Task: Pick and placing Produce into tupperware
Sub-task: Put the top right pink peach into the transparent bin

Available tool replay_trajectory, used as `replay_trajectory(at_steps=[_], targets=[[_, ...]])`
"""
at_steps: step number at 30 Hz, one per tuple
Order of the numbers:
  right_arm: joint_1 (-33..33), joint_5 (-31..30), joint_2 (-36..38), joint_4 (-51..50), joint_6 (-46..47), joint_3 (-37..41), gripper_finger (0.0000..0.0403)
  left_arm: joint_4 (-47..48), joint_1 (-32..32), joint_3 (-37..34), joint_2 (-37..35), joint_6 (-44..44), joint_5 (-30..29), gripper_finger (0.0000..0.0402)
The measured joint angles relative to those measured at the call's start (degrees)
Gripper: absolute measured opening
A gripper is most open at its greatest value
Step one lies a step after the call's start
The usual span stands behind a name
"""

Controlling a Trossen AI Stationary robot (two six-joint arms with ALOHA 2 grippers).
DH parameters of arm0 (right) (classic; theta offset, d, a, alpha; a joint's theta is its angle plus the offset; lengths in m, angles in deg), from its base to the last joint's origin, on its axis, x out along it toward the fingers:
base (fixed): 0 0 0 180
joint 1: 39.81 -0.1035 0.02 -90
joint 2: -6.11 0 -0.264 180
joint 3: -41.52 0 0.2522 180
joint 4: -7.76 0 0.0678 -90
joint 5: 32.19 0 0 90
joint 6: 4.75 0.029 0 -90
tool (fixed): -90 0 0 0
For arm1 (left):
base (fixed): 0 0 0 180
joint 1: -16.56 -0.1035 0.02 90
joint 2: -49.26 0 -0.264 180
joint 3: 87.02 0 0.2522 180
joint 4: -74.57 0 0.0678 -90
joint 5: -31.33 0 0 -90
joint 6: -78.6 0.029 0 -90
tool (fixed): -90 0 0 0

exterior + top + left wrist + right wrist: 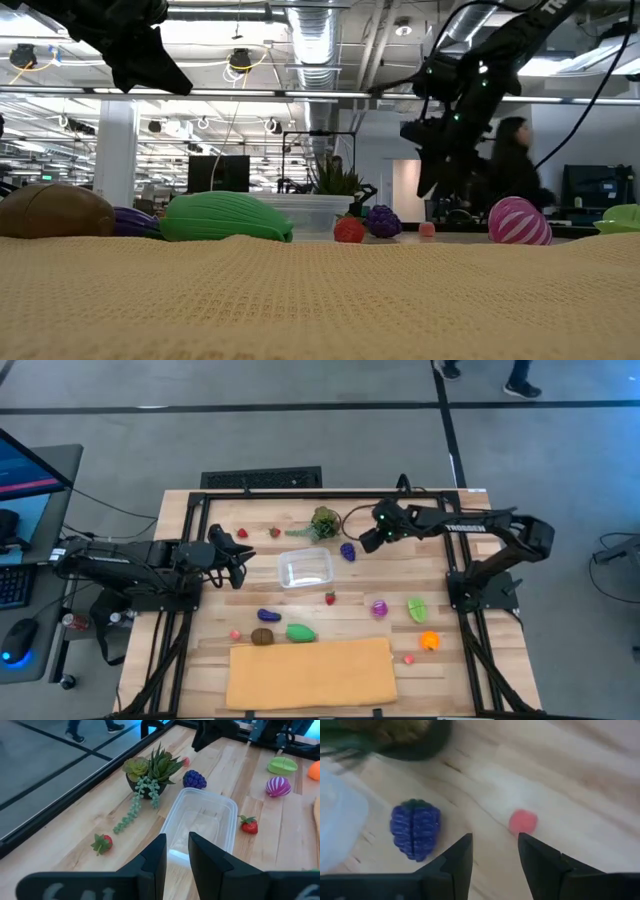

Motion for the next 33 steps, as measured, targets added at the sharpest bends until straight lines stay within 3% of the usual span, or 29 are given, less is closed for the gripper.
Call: replay_trajectory(at_steps=[13,27,33], targets=[[0.7,0.5,-5.4,1.6,3.5,0.0,0.0169,-0.1,0.0,0.0,0.0,-0.8,-0.1,0.007],[2.7,0.5,-5.6,3.1,0.9,0.0,0.0226,0.0,0.0,0.0,0.0,-0.8,-0.2,0.007],[3.4,0.5,-5.6,3.5,-0.2,0.0,0.0229,0.0,0.0,0.0,0.0,-0.7,-0.9,0.007]])
